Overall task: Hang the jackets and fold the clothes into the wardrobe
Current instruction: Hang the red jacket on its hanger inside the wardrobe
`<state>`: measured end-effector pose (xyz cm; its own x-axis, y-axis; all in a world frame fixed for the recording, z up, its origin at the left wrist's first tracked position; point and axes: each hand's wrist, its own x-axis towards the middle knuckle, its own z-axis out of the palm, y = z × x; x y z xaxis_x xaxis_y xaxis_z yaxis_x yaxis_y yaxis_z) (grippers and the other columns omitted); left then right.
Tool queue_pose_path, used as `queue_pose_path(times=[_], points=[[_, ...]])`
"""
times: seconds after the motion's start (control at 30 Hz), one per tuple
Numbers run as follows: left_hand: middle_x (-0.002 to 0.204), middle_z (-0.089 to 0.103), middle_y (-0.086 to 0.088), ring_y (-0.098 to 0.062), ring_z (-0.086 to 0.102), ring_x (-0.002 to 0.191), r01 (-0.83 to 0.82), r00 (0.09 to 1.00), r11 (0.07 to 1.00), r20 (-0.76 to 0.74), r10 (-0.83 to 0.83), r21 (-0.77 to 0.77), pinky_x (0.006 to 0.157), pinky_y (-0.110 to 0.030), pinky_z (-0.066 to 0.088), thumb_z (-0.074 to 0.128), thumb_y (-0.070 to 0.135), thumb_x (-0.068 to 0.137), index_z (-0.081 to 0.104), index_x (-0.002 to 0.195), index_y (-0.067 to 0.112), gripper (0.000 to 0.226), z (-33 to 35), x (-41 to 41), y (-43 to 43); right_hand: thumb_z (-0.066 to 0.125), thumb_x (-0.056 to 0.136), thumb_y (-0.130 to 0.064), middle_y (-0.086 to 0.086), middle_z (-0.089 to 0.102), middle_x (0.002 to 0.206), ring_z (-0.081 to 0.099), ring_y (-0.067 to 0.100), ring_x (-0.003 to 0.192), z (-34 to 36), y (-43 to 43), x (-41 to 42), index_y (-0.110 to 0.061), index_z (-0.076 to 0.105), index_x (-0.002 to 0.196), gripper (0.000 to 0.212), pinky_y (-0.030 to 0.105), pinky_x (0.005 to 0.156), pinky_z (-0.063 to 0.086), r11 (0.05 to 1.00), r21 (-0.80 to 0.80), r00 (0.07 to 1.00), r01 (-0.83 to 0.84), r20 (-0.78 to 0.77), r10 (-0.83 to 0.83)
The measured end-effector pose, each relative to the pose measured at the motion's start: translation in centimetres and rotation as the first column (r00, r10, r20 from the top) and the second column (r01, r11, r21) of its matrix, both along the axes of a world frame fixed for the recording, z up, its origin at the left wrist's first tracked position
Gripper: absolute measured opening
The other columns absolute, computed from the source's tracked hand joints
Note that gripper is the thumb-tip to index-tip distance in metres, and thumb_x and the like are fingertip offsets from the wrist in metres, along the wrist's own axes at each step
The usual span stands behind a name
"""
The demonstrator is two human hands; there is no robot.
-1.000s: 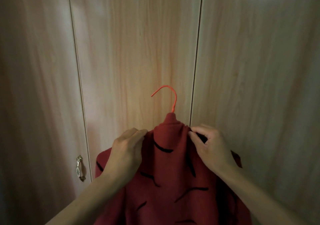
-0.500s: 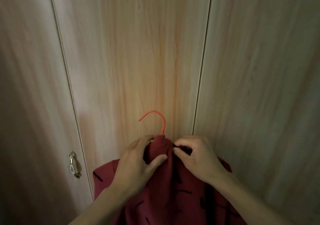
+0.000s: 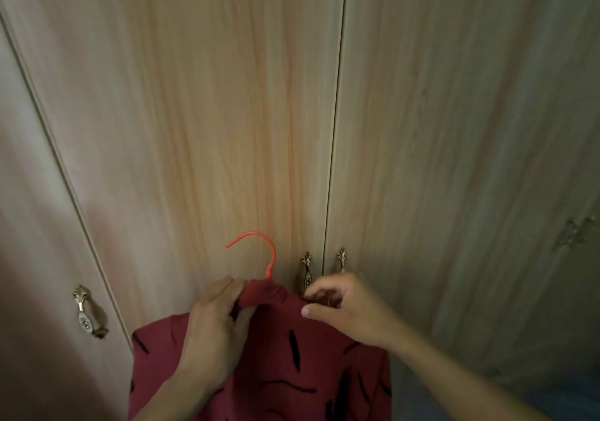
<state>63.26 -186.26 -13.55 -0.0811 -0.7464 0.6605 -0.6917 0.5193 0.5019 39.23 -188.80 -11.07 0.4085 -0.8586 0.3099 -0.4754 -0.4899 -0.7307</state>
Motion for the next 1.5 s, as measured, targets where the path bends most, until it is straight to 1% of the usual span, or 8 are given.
queue_pose_path(times=[0.13,0.23,0.33,0.5,0.63,0.97,1.33,1.5], points=[[0.077,0.053,0.013,-0.009,0.055,0.072,-0.011,1.000,0.999,0.022,0.010,0.047,0.066,-0.032,0.045,0.065,0.020,0.077,0.061,0.084,0.026,0.010,-1.1,-0.1,0.3,0.068,0.085,-0.048,-0.010,0.063,0.101,0.061,0.004,0.090,-1.7,-2.3,-1.3,-0.033,0.069,0.103,0.024,0.021,0.078,0.046,0.982,0.021,0.976,0.187,0.114,-0.188],[0.077,0.052,0.015,-0.006,0.054,0.072,-0.018,1.000,0.998,0.015,0.017,0.056,0.065,-0.029,0.045,0.065,0.019,0.077,0.062,0.085,0.026,0.011,-1.4,-0.2,0.4,0.066,0.088,-0.047,-0.011,0.043,0.128,0.047,0.005,0.117,-2.5,-4.6,-2.2,-0.033,0.053,0.131,0.048,0.028,0.100,0.041,0.946,-0.013,0.941,0.324,-0.100,-0.323],[0.077,0.053,0.015,-0.005,0.055,0.072,-0.005,1.000,0.999,0.010,0.005,0.045,0.065,-0.024,0.044,0.065,0.017,0.078,0.065,0.087,0.027,0.013,-1.2,-0.5,0.5,0.068,0.088,-0.041,-0.007,0.039,0.140,0.042,0.007,0.122,-2.4,-6.7,-2.3,-0.031,0.040,0.141,0.061,0.027,0.101,0.036,0.932,0.042,0.925,0.360,-0.147,-0.351],[0.077,0.052,0.016,-0.002,0.054,0.071,0.004,1.000,1.000,-0.002,-0.004,0.015,0.064,-0.022,0.044,0.060,0.027,0.083,0.067,0.090,0.027,0.010,-0.8,-0.4,0.9,0.071,0.086,-0.038,-0.001,0.049,0.130,0.049,0.012,0.104,-1.9,-8.9,-1.1,-0.026,0.043,0.130,0.053,0.028,0.087,0.040,0.890,0.111,0.896,0.443,-0.078,-0.436],[0.077,0.052,0.016,-0.001,0.055,0.072,-0.005,1.000,1.000,-0.011,0.005,0.011,0.064,-0.023,0.045,0.056,0.033,0.084,0.067,0.089,0.028,0.013,-0.5,-0.5,1.6,0.078,0.078,-0.042,0.000,0.037,0.123,0.050,0.008,0.085,-2.7,-8.7,-0.4,-0.026,0.041,0.125,0.062,0.022,0.083,0.039,0.865,0.077,0.866,0.495,-0.124,-0.485],[0.078,0.051,0.018,-0.004,0.054,0.072,-0.014,0.999,1.000,0.047,0.014,0.004,0.065,-0.021,0.044,0.065,0.018,0.079,0.064,0.087,0.026,0.011,0.0,0.0,3.8,0.086,0.070,-0.020,0.001,0.030,0.114,0.049,0.017,0.093,-5.1,-6.0,-0.4,-0.020,0.033,0.108,0.065,0.026,0.075,0.042,0.805,-0.045,0.806,0.591,0.070,-0.588],[0.079,0.041,0.020,-0.012,0.050,0.073,0.180,0.967,0.983,0.187,-0.172,-0.027,0.066,-0.024,0.037,0.054,0.031,0.082,0.053,0.081,0.027,0.004,-0.3,-3.4,4.4,0.088,0.065,-0.030,0.005,0.044,0.129,0.053,0.025,0.115,-6.1,3.3,-5.7,-0.027,0.036,0.137,0.088,0.039,0.100,0.047,0.655,-0.042,0.649,0.755,0.193,-0.736],[0.080,0.051,0.008,-0.020,0.051,0.076,0.376,0.906,0.924,0.242,-0.348,-0.076,0.067,-0.036,0.043,0.050,0.030,0.081,0.061,0.085,0.018,0.016,0.1,-8.5,4.0,0.083,0.072,-0.014,-0.002,0.044,0.110,0.052,-0.010,0.094,-6.0,9.9,-10.3,-0.020,0.042,0.140,0.080,0.001,0.080,0.042,0.629,-0.122,0.641,0.768,0.160,-0.751]])
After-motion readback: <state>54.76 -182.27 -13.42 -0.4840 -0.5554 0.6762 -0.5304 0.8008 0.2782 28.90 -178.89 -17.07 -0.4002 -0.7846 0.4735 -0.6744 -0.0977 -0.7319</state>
